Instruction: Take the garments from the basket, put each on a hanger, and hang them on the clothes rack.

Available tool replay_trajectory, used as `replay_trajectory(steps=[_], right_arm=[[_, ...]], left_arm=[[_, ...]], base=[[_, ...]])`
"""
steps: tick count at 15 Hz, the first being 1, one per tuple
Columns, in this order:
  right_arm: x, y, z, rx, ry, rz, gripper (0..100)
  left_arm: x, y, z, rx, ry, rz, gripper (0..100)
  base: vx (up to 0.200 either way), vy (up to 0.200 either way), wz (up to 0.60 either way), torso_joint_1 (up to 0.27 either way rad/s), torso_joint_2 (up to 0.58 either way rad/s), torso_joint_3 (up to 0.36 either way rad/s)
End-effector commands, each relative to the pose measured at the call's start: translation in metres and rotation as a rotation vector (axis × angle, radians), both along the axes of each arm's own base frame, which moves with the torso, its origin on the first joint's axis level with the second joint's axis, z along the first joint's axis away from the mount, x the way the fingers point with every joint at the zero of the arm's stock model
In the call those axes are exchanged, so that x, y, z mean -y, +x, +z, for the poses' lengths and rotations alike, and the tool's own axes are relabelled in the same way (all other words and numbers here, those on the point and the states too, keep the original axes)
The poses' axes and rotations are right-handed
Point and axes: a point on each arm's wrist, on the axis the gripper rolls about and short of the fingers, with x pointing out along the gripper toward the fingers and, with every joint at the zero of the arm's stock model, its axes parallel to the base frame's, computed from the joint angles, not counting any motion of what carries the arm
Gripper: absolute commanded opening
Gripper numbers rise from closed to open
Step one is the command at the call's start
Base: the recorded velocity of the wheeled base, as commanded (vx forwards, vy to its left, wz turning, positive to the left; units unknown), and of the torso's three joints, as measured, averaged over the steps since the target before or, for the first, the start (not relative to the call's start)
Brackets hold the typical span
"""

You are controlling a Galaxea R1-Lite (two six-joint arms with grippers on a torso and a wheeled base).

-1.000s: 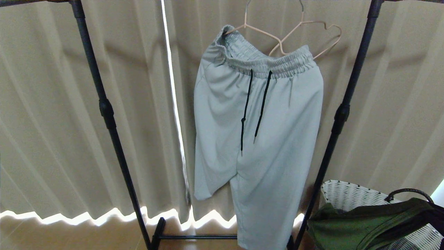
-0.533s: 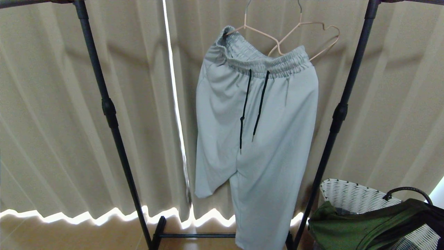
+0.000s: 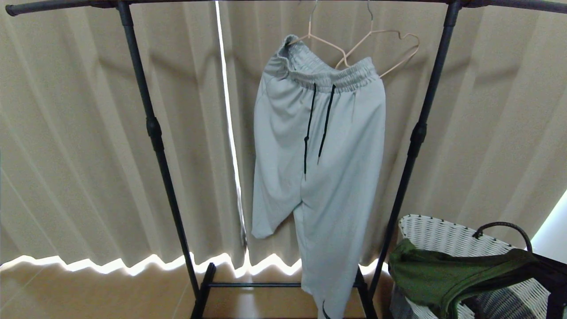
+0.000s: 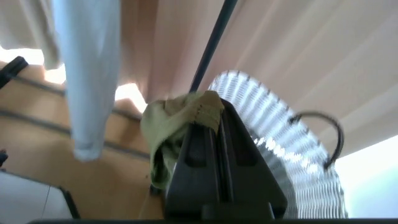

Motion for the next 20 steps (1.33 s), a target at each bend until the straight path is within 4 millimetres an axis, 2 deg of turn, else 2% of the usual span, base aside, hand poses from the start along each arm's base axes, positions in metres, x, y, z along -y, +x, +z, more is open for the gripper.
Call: replay_trajectory(steps=[1, 5, 9, 11, 13, 16, 18, 19, 20], right_arm=[[-0.003, 0.009, 0.001, -0.022, -0.001, 0.024, 0], [-0.019, 0.025, 0.008, -0.037, -0.003, 0.137, 0], [-0.041, 0.059, 0.025, -0.040, -0.005, 0.232, 0], [-0.055, 0.079, 0.040, -0.012, 0.015, 0.300, 0], [-0.062, 0.079, 0.043, -0.004, 0.021, 0.350, 0], [-0.075, 0.077, 0.051, 0.024, 0.032, 0.414, 0], [-0.088, 0.082, 0.066, 0.065, 0.058, 0.459, 0], [-0.091, 0.086, 0.071, 0.078, 0.069, 0.463, 0], [-0.093, 0.088, 0.073, 0.081, 0.074, 0.467, 0]], left_arm=[[0.000, 0.000, 0.000, 0.000, 0.001, -0.001, 100], [0.000, 0.000, 0.000, 0.003, 0.057, 0.001, 100], [0.001, 0.000, 0.000, 0.008, 0.079, -0.027, 100], [0.001, 0.000, 0.000, 0.014, 0.114, -0.059, 100], [0.001, -0.001, 0.006, 0.063, 0.123, -0.058, 100], [0.004, -0.008, 0.039, 0.196, 0.163, -0.180, 100], [0.006, 0.006, 0.078, 0.137, 0.163, -0.253, 100], [0.006, 0.022, 0.100, 0.087, 0.158, -0.260, 100], [0.006, 0.031, 0.112, 0.068, 0.151, -0.264, 100]], base=[[-0.200, 0.000, 0.00, 0.007, 0.01, 0.002], [0.000, 0.000, 0.00, 0.000, 0.00, 0.000], [0.000, 0.000, 0.00, 0.000, 0.00, 0.000], [0.000, 0.000, 0.00, 0.000, 0.00, 0.000], [0.000, 0.000, 0.00, 0.000, 0.00, 0.000], [0.000, 0.000, 0.00, 0.000, 0.00, 0.000], [0.000, 0.000, 0.00, 0.000, 0.00, 0.000], [0.000, 0.000, 0.00, 0.000, 0.00, 0.000], [0.000, 0.000, 0.00, 0.000, 0.00, 0.000]])
